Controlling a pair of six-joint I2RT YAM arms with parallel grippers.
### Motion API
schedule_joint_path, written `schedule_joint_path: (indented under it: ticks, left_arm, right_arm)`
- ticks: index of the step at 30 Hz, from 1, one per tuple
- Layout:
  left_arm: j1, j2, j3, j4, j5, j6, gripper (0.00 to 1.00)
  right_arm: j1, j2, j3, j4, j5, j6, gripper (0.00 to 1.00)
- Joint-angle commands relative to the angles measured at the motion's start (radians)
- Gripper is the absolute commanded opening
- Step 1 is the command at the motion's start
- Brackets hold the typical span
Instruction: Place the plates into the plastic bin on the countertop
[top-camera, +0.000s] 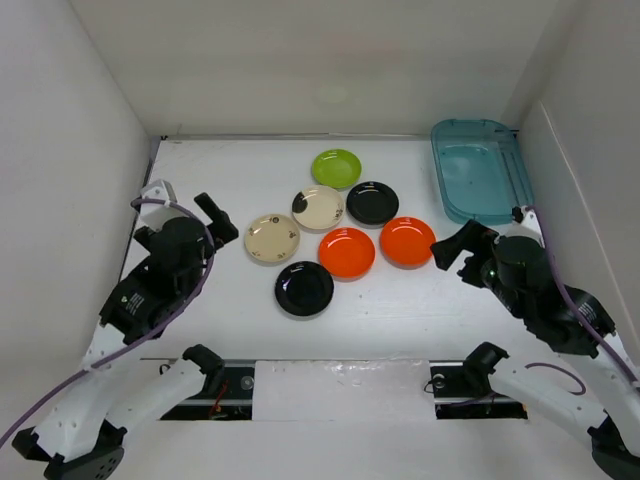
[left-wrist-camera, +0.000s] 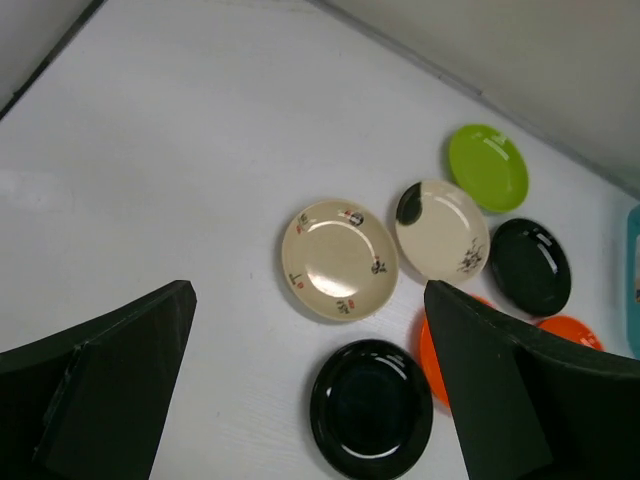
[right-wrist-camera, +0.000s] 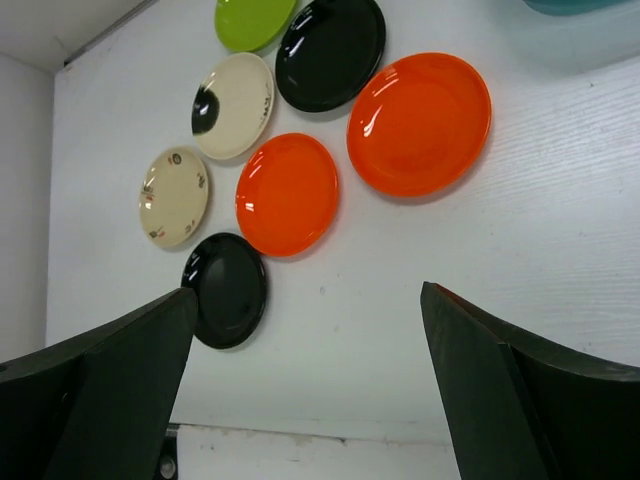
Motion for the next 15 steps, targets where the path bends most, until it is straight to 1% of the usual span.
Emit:
schedule_joint_path:
  ticks: [1, 2, 3, 4, 5, 6, 7, 8, 10, 11, 13, 14, 15]
  left_arm:
    - [0.001, 0.031, -0.104, 0.023, 0.001, -0.033, 1.0]
    - [0.001, 0.031, -0.115, 0.032, 0.001, -0.033, 1.0]
    - [0.001, 0.031, -0.124, 0.046, 0.01, -0.033, 1.0]
    - [0.001, 0.031, -0.133, 0.046, 0.01, -0.033, 1.0]
    - [0.001, 0.031, -0.133, 0.055, 0.01, -0.033, 1.0]
    - [0.001, 0.031, -0.133, 0.067, 0.01, -0.033, 1.0]
    - [0.001, 0.031, -0.145, 0.067, 0.01, -0.033, 1.0]
    - [0.001, 0.031, -0.158, 0.086, 0.024, -0.033, 1.0]
    - [0.001, 0.031, -0.158, 0.109, 0.06, -0.007, 1.0]
    - [0.001, 0.031, -0.169, 0.109, 0.061, -0.007, 1.0]
    - [0.001, 0.031, -0.169, 0.121, 0.074, 0.007, 1.0]
    - [0.001, 0.031, -0.169, 0.121, 0.085, 0.018, 1.0]
    - [0.001, 0.031, -0.169, 0.133, 0.097, 0.018, 1.0]
  right_arm:
    - [-0.005, 0.012, -0.006, -0.023, 0.029, 0.078, 0.99]
    - [-0.005, 0.012, -0.006, -0.023, 0.029, 0.097, 0.99]
    - [-0.014, 0.012, -0.024, -0.004, 0.029, 0.153, 0.99]
    - [-0.014, 0.012, -0.024, -0.004, 0.029, 0.154, 0.99]
    - [-0.014, 0.012, -0.068, 0.037, 0.015, 0.154, 0.99]
    - [-0.014, 0.012, -0.097, 0.061, 0.015, 0.202, 0.99]
    - [-0.014, 0.012, -0.131, 0.09, -0.021, 0.222, 0.99]
    - [-0.029, 0.012, -0.204, 0.163, -0.048, 0.239, 0.99]
    - [-0.054, 0.076, -0.28, 0.238, -0.094, 0.296, 0.99]
    - [-0.092, 0.108, -0.314, 0.271, -0.123, 0.319, 0.99]
    - [-0.129, 0.203, -0.387, 0.329, -0.132, 0.385, 0.99]
    - [-0.144, 0.227, -0.407, 0.355, -0.143, 0.385, 0.99]
    - [-0.156, 0.242, -0.449, 0.421, -0.152, 0.399, 0.99]
